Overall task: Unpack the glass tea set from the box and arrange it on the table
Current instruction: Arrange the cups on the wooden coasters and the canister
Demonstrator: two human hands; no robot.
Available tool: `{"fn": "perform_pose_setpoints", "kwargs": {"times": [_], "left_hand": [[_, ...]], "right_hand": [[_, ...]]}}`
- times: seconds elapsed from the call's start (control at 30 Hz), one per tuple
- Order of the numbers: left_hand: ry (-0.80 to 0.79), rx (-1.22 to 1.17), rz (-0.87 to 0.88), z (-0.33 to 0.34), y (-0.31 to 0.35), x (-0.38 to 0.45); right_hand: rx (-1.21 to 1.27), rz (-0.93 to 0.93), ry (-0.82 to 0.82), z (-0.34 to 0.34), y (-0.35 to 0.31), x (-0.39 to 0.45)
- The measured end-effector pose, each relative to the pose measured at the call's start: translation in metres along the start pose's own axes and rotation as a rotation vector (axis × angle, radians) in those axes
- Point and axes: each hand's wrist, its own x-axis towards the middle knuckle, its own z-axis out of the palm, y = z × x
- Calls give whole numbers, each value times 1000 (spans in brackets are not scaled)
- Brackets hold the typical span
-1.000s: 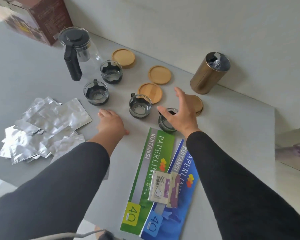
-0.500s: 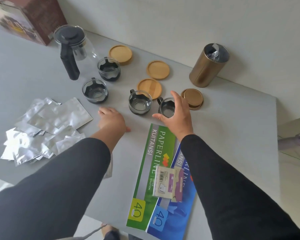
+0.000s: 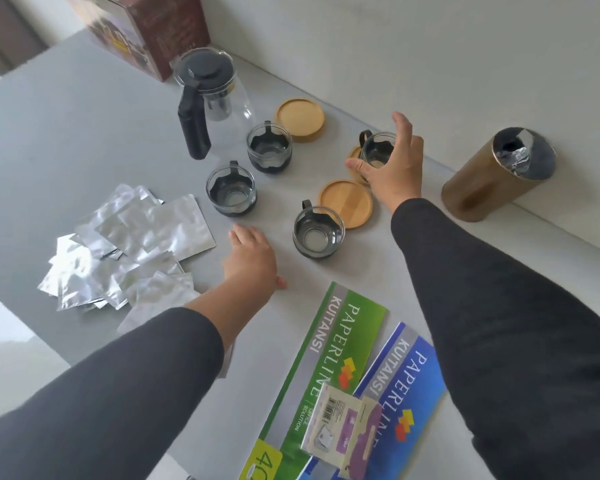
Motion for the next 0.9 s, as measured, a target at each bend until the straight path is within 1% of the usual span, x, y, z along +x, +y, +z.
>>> {"fn": "perform_pose_setpoints", "kwargs": {"times": [0.13,0.3,0.4,0.47,0.53,0.6,0.67,0.73,0.9], "left_hand": [[5,2,0,2,-1,1],[27,13,-12,4,-1,3],[18,11,-10,4,-2,3],[13,15,-9,4,-2,3],[7,13,-7,4,-2,3],[3,-2,-6,3,-2,3],[-1,-4,-2,2,-3,2],[-6,16,1,1,-2,1],[-10,12,-9,-1,-1,0]], "right_hand": [[-30,0,-34,12,3,19],[-52,7,-42,17,10,25],[-106,-1,-44,16,10,25],[-211,-22,-8,15,10,21],[-285,-60,82,14,9,11],[-260,-113,161,14,5,-4],[-207,-179,201,15,1,-23],[-168,-236,188,18,-3,-45],[-160,-297,19,33,-18,-100]]}}
